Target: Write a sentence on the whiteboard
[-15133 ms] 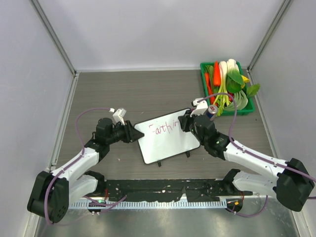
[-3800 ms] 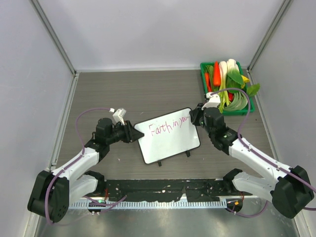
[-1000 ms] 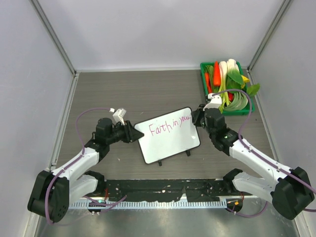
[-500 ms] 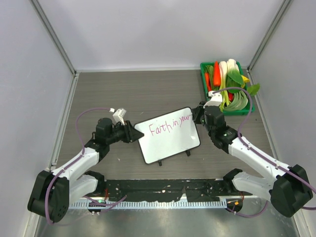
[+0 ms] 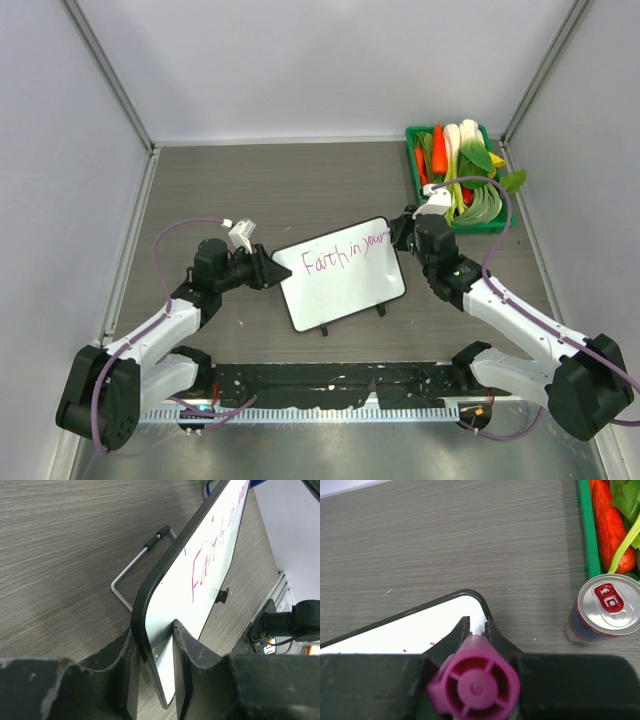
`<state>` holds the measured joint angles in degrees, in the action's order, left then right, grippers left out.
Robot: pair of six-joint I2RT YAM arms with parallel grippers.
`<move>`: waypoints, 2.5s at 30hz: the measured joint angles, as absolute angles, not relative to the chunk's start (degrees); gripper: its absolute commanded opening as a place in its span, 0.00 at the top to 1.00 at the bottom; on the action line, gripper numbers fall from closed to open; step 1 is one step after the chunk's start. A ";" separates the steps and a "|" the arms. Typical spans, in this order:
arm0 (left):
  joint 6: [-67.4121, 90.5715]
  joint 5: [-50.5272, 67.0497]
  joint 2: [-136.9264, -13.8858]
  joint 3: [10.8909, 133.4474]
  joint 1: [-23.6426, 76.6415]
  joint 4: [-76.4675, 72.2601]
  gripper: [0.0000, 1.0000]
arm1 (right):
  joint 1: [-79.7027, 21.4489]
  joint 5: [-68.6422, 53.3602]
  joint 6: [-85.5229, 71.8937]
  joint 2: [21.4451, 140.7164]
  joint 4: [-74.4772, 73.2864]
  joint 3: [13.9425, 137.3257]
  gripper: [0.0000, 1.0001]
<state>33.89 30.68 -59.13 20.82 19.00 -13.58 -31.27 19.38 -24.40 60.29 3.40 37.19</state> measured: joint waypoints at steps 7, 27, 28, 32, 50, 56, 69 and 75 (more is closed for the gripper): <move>33.89 30.65 -59.13 20.82 19.00 -13.58 1.00 | -30.87 19.38 -24.53 58.85 3.14 36.12 0.98; 33.87 30.68 -59.11 20.82 19.00 -13.61 1.00 | -30.83 15.14 -26.79 43.35 0.73 34.17 0.99; 33.87 30.68 -59.09 20.82 19.00 -13.63 1.00 | -30.83 14.79 -26.89 42.65 0.67 33.67 0.99; 33.87 30.70 -59.11 20.82 19.00 -13.63 1.00 | -30.79 13.37 -26.96 41.50 0.16 31.24 0.98; 33.87 30.74 -59.11 20.82 19.00 -13.69 1.00 | -30.72 10.74 -24.47 41.56 -4.89 29.52 0.99; 33.87 30.76 -59.11 20.75 19.00 -13.82 1.00 | -30.72 10.35 -24.14 41.63 -5.74 29.52 0.99; 33.85 30.68 -58.46 20.40 19.00 -13.96 1.00 | -30.72 9.06 -23.90 44.27 -5.69 29.78 0.99; 33.87 30.70 -58.46 20.40 19.00 -13.98 1.00 | -30.72 8.73 -23.90 44.29 -5.63 29.78 0.98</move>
<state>33.87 30.70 -58.46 20.40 19.00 -13.98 -30.72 8.73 -23.90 44.29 -5.63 29.78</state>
